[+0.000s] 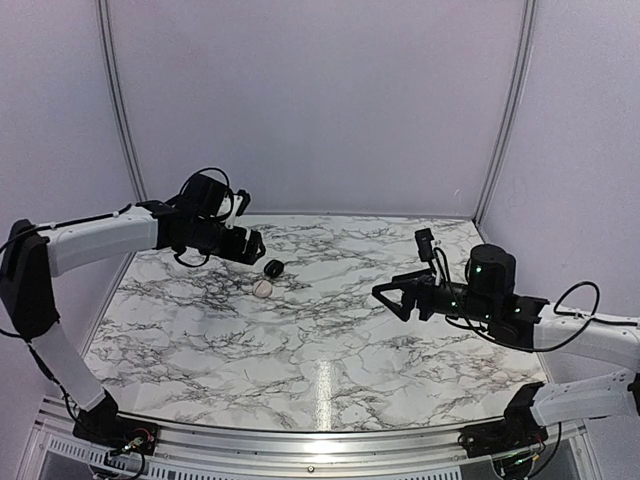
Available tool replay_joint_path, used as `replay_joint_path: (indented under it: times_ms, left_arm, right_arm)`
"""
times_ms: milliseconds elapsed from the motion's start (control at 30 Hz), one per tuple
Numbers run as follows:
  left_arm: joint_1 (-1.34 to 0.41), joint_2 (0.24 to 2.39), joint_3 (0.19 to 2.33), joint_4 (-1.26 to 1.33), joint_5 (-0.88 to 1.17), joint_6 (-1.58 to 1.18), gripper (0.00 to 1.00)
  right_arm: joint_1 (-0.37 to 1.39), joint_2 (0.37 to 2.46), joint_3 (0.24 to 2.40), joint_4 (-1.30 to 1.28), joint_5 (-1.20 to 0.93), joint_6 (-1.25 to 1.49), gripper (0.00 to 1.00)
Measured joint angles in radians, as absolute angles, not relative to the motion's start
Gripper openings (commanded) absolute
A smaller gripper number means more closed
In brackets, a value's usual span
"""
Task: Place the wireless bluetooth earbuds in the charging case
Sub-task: Reset both arms
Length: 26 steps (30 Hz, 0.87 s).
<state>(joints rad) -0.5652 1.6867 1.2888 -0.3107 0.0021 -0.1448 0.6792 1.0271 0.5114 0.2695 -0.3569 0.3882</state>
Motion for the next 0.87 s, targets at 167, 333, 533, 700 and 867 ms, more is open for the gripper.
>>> replay_joint_path:
  times_ms: [167, 333, 533, 700, 867]
  left_arm:
    - [-0.557, 1.490, 1.178, -0.264, 0.022, -0.228, 0.99]
    - [-0.544, 1.250, 0.942, -0.146, 0.025, -0.330, 0.99]
    - [-0.541, 1.013, 0.596, 0.020, -0.016, -0.448, 0.99]
    - [-0.541, 0.950, 0.473, 0.058, -0.049, -0.507, 0.99]
    - [-0.541, 0.921, 0.416, 0.097, -0.067, -0.536, 0.99]
  right_arm:
    - [0.577, 1.030, 0.528, 0.200, -0.313, 0.389, 0.99]
    - [0.468, 1.028, 0.524, 0.151, -0.278, 0.389, 0.99]
    - [0.377, 0.979, 0.412, 0.175, -0.255, 0.400, 0.99]
    - [0.368, 0.987, 0.339, 0.181, -0.236, 0.411, 0.99]
    - [0.368, 1.003, 0.297, 0.215, -0.217, 0.426, 0.99]
